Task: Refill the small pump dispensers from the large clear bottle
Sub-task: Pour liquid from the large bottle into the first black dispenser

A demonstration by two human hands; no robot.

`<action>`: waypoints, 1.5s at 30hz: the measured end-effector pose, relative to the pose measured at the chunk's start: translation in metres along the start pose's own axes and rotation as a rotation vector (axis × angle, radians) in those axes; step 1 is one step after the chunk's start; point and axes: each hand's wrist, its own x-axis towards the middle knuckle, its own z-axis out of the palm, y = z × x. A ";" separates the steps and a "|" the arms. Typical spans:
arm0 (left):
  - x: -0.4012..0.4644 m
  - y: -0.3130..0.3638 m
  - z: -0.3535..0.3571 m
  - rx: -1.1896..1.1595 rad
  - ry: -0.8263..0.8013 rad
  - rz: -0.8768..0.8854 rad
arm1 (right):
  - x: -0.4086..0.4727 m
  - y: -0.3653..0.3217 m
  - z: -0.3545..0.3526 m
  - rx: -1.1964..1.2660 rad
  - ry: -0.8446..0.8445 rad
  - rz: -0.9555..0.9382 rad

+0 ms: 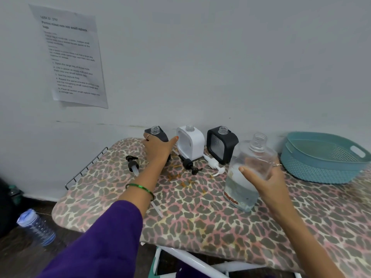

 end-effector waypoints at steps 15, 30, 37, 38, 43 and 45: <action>-0.024 -0.008 -0.013 -0.322 0.219 -0.008 | 0.001 0.000 0.000 0.000 -0.005 -0.007; -0.151 -0.022 -0.054 -0.390 -0.130 0.354 | -0.003 -0.002 0.001 -0.022 0.047 0.027; -0.166 -0.039 -0.039 -0.273 -0.373 0.472 | -0.004 -0.006 0.002 -0.043 0.057 0.041; -0.167 -0.041 -0.037 -0.267 -0.385 0.478 | -0.004 -0.006 0.002 -0.044 0.057 0.044; -0.173 -0.050 -0.029 -0.327 -0.373 0.475 | -0.005 -0.007 0.003 -0.058 0.054 0.042; -0.177 -0.057 -0.025 -0.352 -0.338 0.482 | -0.007 -0.006 0.003 -0.067 0.067 0.036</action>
